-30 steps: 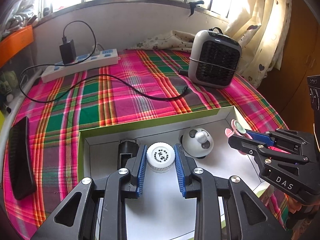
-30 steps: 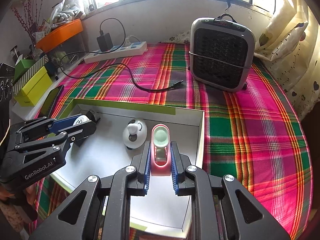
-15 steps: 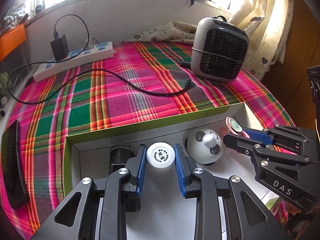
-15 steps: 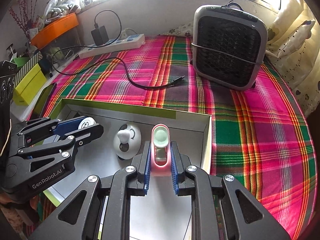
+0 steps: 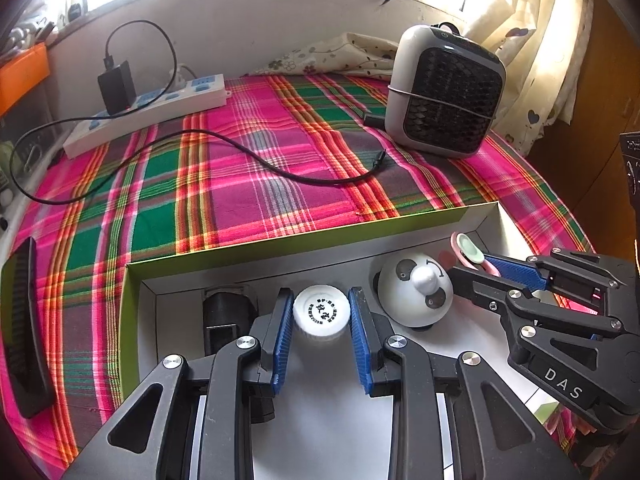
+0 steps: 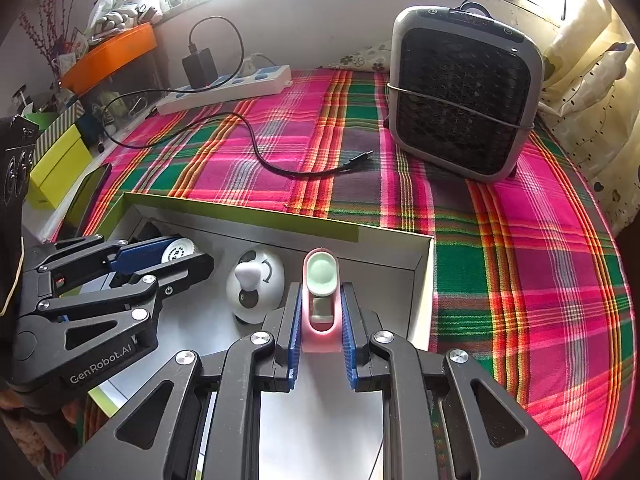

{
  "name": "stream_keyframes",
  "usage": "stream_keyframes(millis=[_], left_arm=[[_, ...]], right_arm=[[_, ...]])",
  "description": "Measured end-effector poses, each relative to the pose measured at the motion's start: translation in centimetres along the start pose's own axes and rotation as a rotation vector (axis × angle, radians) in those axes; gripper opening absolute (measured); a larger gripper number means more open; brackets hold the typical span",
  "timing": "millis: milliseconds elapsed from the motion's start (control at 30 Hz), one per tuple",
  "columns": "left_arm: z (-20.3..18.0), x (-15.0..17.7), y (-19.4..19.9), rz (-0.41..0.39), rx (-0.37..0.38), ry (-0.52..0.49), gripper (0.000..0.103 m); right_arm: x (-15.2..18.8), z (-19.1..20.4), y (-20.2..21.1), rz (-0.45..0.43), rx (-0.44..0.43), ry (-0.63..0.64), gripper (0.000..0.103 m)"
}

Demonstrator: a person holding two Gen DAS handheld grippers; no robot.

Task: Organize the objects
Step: 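Carry the white jar with the left tool while the right tool carries the clip into the box, then open the left gripper releasing the jar while the right gripper releases the pink clip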

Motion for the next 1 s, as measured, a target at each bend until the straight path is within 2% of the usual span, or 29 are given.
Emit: stream_keyframes(millis=[467, 700, 1000], left_arm=[[-0.1, -0.08, -0.05, 0.005, 0.0, 0.005, 0.027], [-0.26, -0.07, -0.1, 0.007, 0.016, 0.009, 0.032], [-0.11, 0.19, 0.43, -0.003, 0.028, 0.034, 0.034]], right_arm=[[-0.08, -0.12, -0.1, -0.001, 0.009, -0.011, 0.019], [-0.32, -0.28, -0.01, -0.002, 0.018, -0.014, 0.03], [-0.27, -0.31, 0.65, -0.02, 0.023, -0.021, 0.033]])
Point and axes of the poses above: each gripper's, at about its wrist camera, not at the fingertips, and y roughly against the way its jaws point, z to its left, x to its underside, the point moved 10 cm from there along -y, roughly the way its jaws point, and after that the axes turned 4 degrees about z, right-handed, at the moved point
